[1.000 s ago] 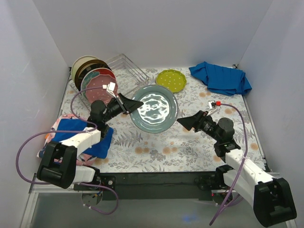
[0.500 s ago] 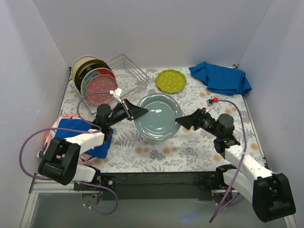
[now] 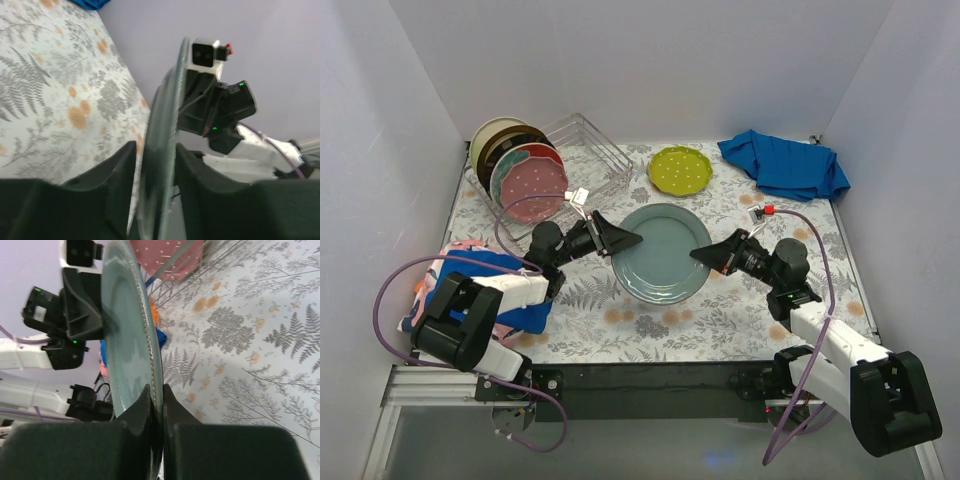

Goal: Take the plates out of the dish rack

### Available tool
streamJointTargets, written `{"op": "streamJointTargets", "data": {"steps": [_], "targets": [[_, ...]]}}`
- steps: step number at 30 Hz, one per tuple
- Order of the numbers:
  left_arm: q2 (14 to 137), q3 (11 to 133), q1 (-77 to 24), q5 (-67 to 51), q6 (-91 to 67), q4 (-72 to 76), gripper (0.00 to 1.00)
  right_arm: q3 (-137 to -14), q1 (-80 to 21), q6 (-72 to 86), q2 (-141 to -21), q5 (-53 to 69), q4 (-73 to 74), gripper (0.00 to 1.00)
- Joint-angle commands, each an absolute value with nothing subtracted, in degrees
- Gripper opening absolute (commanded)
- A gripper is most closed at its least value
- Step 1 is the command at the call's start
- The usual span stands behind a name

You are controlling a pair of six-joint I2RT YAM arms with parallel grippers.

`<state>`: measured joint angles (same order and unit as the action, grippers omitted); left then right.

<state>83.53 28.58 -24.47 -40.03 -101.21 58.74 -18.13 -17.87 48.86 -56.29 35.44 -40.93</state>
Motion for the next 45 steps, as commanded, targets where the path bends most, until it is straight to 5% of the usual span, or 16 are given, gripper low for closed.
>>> {"op": "streamJointTargets", "data": {"steps": [1,5,16,23,31,45], "targets": [[81.74,32.08,-24.70,-41.40,-101.43,57.24,0.46,-17.23,-17.49,51.33,-55.46,32.18,-43.77,0.01],[80.08,32.95,-24.70,-38.33,-98.01,49.77,0.62,-15.91,-15.66,54.14,-54.23,28.31,-43.77,0.01],[70.05,38.92,-30.58,-6.99,-78.59,16.99,0.66,-11.52,2.44,59.32,-56.60,23.29,-43.51,0.01],[64.60,36.12,-36.73,5.61,-79.79,17.32,0.75,-11.42,16.60,55.56,-59.06,20.31,-39.91,0.01],[67.76,38.31,-36.91,-5.80,-80.86,15.40,0.78,-13.27,27.75,53.88,-63.79,21.35,-36.83,0.01],[58.19,31.82,-37.27,-1.23,-80.33,19.69,0.81,-13.89,38.58,53.44,-69.52,20.48,-38.40,0.01]]}}
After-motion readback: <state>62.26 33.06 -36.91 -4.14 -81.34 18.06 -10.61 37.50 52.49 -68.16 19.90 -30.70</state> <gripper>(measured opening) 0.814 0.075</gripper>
